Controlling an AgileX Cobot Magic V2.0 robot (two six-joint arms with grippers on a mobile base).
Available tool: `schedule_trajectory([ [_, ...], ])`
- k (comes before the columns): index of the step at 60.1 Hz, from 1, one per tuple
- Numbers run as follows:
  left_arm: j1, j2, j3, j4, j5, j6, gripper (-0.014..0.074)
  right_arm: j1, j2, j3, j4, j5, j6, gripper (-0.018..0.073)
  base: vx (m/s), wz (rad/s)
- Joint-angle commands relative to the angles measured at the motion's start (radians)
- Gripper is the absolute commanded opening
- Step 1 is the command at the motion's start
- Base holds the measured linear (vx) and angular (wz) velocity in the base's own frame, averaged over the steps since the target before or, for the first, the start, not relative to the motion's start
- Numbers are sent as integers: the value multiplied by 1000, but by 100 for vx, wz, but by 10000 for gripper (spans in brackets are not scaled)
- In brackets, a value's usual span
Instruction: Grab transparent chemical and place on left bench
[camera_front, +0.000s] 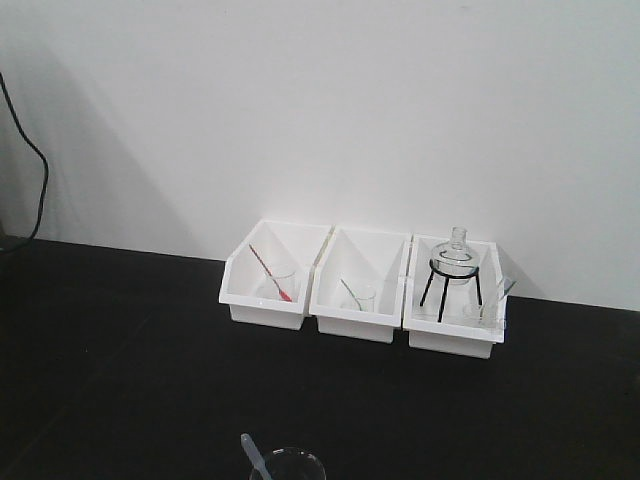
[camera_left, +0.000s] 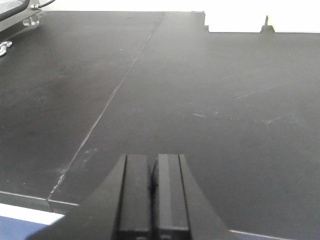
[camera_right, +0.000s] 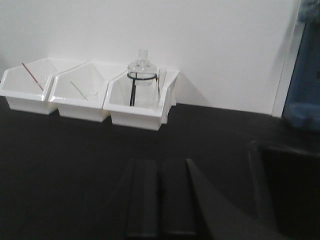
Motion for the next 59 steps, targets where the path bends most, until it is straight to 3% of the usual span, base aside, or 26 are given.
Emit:
schedule_trajectory([
  [1, -2, -19, 16, -1, -78, -8, -3, -5, -93, 86, -2, -112, -9, -7, 0, 0],
  [5, -2, -19, 16, -1, -78, -8, -3, -5, -96, 167, -2, -194, -9, -7, 0, 0],
  [8, -2, -19, 16, -1, -78, -8, -3, -5, -89, 149, 1, -131, -9, -7, 0, 0],
  [19, -2, -19, 16, -1, -78, -8, -3, -6, -96, 156, -10, -185, -10, -7, 0, 0],
  [59, -2, -19, 16, -1, -78, -8, -3, -6, -95, 156, -10, -182, -10, -7, 0, 0],
])
